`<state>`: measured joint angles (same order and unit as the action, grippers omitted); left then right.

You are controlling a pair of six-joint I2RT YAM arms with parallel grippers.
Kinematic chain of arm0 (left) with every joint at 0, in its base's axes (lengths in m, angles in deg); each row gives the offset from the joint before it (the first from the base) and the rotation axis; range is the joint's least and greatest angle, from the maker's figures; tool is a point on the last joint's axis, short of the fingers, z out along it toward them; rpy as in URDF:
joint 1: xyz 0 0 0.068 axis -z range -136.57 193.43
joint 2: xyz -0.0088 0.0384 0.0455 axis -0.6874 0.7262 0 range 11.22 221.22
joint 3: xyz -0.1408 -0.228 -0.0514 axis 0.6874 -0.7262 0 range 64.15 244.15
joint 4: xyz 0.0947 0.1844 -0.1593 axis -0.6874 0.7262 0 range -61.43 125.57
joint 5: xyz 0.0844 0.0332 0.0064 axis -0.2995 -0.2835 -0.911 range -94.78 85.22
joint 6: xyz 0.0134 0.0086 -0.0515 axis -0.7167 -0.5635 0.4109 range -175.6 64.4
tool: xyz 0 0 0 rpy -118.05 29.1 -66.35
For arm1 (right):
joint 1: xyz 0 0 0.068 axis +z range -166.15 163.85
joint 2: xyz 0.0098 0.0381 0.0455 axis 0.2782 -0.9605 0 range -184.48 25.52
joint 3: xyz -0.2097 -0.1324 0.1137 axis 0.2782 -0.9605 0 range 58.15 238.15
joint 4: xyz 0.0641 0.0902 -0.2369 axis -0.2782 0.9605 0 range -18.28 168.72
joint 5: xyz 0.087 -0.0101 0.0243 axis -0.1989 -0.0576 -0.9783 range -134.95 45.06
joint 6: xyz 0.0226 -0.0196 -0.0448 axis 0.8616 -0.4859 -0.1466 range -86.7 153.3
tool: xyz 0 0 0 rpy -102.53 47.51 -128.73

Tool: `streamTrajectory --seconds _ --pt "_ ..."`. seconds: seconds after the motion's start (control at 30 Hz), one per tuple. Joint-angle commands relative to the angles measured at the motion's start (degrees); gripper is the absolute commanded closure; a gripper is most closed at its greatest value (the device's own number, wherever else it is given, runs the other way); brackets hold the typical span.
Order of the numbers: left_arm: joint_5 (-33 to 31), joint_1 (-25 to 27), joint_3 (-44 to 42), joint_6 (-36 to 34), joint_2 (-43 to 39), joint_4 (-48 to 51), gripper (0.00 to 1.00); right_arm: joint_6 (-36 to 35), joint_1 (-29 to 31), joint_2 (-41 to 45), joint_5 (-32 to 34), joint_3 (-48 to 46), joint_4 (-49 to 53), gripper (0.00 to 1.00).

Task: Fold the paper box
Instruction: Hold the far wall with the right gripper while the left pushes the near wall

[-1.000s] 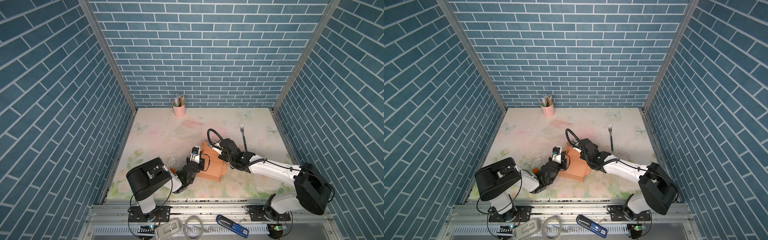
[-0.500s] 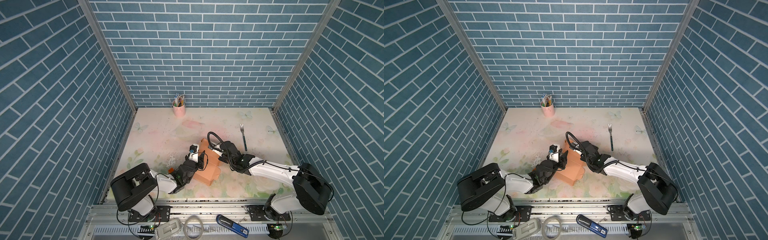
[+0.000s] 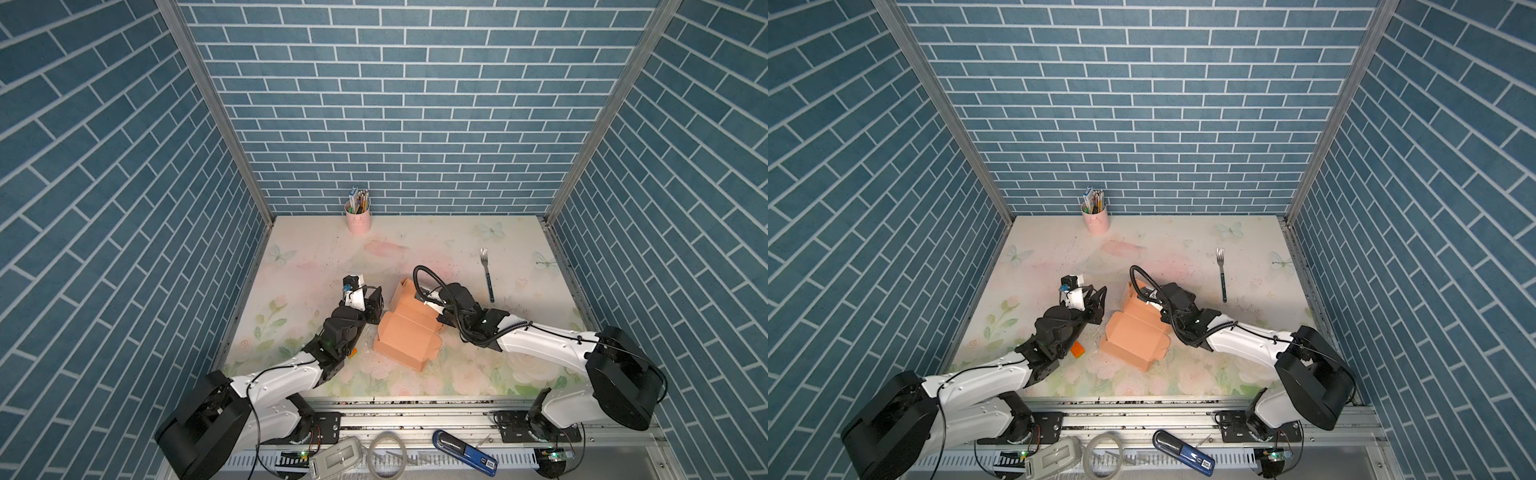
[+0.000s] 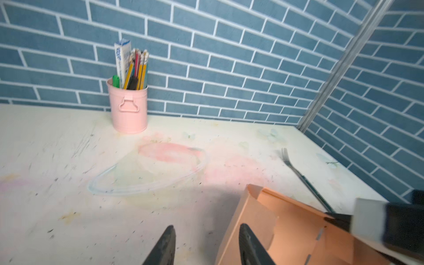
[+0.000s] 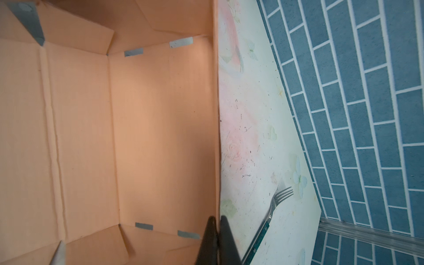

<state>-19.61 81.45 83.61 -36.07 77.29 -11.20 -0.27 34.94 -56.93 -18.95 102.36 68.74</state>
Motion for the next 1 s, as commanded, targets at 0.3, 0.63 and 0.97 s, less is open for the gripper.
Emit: streamTrajectory --seconds 0.3,0.63,0.97 --pt "20.07 -5.15 8.4 -4.58 19.73 -1.34 0.53 -7.28 1.64 -3.43 4.64 4.7 2.36 0.95" --pt "28.74 -5.21 7.52 -9.03 23.75 -6.52 0.53 -9.73 1.73 -4.98 5.51 5.58 2.91 0.95" --pt "30.91 -5.23 8.15 -10.37 26.67 -8.56 0.53 -10.39 2.35 -5.34 6.26 5.54 2.72 0.95"
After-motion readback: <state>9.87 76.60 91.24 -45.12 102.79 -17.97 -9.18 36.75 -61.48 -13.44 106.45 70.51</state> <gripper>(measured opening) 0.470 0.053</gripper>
